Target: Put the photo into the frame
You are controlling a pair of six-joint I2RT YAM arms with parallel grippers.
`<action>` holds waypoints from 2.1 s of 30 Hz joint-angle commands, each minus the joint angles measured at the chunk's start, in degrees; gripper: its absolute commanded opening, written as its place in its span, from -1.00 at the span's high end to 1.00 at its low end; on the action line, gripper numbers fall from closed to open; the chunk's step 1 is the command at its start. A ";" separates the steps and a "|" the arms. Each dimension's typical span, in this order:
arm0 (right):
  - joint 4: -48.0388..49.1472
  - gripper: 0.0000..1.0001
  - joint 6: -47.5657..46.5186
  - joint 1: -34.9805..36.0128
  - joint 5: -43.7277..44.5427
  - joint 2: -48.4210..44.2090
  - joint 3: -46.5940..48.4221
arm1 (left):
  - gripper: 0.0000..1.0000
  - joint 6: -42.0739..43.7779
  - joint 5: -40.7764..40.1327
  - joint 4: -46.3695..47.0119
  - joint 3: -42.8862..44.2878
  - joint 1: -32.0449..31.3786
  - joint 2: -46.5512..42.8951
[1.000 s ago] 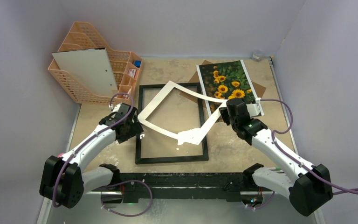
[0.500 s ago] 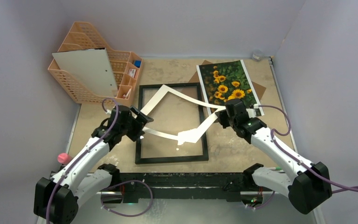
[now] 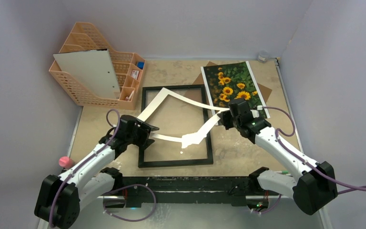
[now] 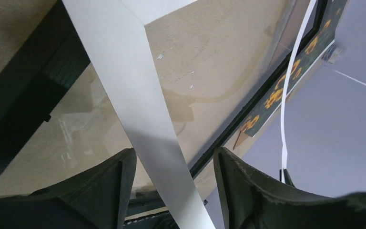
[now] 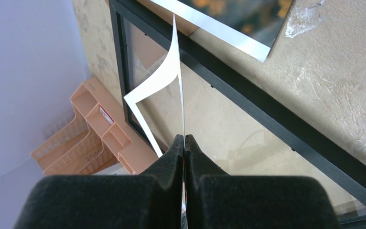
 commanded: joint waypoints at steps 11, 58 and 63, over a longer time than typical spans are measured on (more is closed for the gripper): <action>-4.02 0.74 1.19 -0.26 -0.65 -1.77 -0.07 | 0.96 -3.82 -5.00 6.11 -0.05 -0.48 0.00; 4.82 -0.88 -57.52 -4.84 -9.72 21.09 7.70 | 1.00 73.18 26.99 -24.95 54.86 12.66 40.37; 3.41 -0.82 -57.56 -6.31 -11.78 23.47 9.16 | 1.00 78.99 25.47 -29.13 55.88 12.92 39.88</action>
